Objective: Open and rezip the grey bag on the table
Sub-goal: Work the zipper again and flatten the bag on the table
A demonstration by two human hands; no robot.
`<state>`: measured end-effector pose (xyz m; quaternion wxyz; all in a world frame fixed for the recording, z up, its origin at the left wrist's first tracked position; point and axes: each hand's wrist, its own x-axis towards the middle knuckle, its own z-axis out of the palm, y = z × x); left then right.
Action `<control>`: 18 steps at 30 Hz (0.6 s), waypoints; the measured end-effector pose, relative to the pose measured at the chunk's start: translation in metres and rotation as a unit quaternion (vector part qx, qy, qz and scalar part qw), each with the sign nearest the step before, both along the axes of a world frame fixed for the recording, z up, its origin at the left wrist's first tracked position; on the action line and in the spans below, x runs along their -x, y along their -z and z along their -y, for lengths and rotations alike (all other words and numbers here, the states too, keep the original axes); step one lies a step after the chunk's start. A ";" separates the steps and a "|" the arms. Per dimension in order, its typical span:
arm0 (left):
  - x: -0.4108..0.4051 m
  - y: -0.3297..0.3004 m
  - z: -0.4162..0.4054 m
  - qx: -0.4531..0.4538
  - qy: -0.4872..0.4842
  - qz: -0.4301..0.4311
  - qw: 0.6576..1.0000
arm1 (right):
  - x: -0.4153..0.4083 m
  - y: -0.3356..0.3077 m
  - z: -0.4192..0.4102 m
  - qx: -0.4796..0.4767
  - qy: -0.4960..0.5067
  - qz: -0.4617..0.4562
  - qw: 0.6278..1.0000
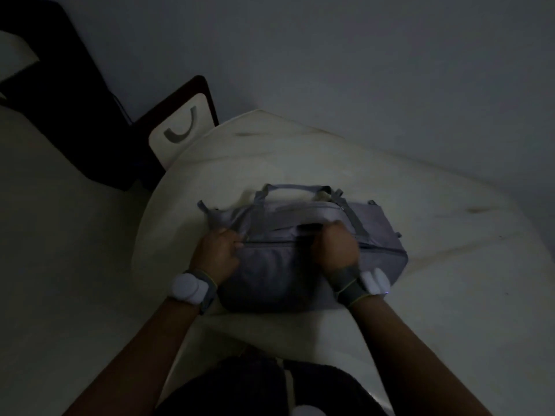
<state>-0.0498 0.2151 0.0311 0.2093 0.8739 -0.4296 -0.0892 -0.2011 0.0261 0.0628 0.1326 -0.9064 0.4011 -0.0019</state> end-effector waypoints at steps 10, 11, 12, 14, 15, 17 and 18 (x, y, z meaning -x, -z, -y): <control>0.059 -0.019 0.103 -0.040 0.150 0.133 0.979 | 0.083 0.016 0.054 0.044 0.139 0.033 0.989; 0.069 -0.015 0.114 -0.049 0.176 0.125 0.975 | 0.080 0.017 0.051 0.044 0.129 0.036 0.990; 0.081 -0.012 0.127 -0.068 0.200 0.117 0.970 | 0.083 0.018 0.052 0.038 0.127 0.044 0.990; 0.094 -0.007 0.145 -0.098 0.231 0.125 0.960 | 0.092 0.021 0.059 0.027 0.124 0.052 0.991; 0.096 -0.007 0.150 -0.103 0.239 0.130 0.957 | 0.098 0.023 0.063 0.028 0.124 0.051 0.991; 0.093 -0.006 0.152 -0.102 0.241 0.109 0.959 | 0.106 0.026 0.070 0.029 0.124 0.054 0.990; 0.093 -0.005 0.156 -0.093 0.247 0.107 0.959 | 0.112 0.026 0.076 0.030 0.129 0.062 0.989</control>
